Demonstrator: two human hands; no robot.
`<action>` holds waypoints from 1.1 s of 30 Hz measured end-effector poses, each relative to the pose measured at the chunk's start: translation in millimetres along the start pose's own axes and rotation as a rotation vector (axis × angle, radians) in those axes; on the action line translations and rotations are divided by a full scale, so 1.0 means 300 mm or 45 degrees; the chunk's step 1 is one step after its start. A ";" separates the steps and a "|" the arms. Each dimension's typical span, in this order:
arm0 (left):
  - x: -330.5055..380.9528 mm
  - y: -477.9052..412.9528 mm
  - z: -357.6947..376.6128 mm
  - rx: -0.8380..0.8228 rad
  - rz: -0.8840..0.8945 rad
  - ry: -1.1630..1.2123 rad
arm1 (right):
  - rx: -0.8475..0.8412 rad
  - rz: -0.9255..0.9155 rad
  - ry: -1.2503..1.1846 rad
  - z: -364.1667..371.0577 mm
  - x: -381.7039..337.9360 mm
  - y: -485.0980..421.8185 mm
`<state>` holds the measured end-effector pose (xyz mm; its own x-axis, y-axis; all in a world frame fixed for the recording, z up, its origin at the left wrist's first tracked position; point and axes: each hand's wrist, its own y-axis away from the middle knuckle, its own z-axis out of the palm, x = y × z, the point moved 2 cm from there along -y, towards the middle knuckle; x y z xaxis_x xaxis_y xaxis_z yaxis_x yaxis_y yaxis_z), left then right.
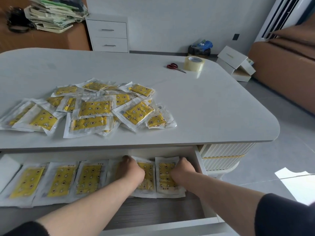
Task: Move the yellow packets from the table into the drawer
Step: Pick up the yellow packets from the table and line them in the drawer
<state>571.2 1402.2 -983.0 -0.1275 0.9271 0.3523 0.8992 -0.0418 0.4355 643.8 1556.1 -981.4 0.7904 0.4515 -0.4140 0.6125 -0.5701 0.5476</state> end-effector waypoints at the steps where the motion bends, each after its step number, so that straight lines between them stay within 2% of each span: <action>1: -0.005 -0.008 0.004 0.002 0.038 -0.027 | 0.012 0.008 0.015 0.000 0.001 -0.005; 4: -0.012 0.002 0.002 0.060 0.118 -0.058 | -0.004 -0.060 0.087 0.006 0.001 -0.006; 11: -0.022 0.030 -0.039 0.131 0.363 -0.430 | -0.060 -0.245 0.272 -0.009 0.020 0.003; 13: -0.025 0.047 -0.058 0.183 0.550 -0.577 | -0.068 -0.332 0.400 -0.020 0.031 0.013; 15: -0.036 0.059 -0.073 0.177 0.873 -0.636 | -0.066 -0.463 0.520 -0.037 0.040 0.028; 17: -0.061 0.058 -0.082 0.027 1.162 -0.731 | -0.092 -0.647 0.633 -0.048 0.047 0.051; 19: -0.085 0.047 -0.077 -0.129 1.301 -0.888 | -0.116 -0.808 0.785 -0.045 0.055 0.072; 23: -0.101 -0.004 -0.039 -0.182 1.349 -1.017 | -0.116 -0.934 1.013 -0.014 0.059 0.075; 33: -0.123 -0.035 -0.012 -0.132 1.304 -0.875 | -0.087 -0.945 0.972 0.006 0.070 0.038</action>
<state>564.8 1367.0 -997.6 0.8892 0.4513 0.0752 0.4136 -0.8632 0.2896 667.2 1557.8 -985.2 -0.0114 0.9940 -0.1084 0.9170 0.0536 0.3952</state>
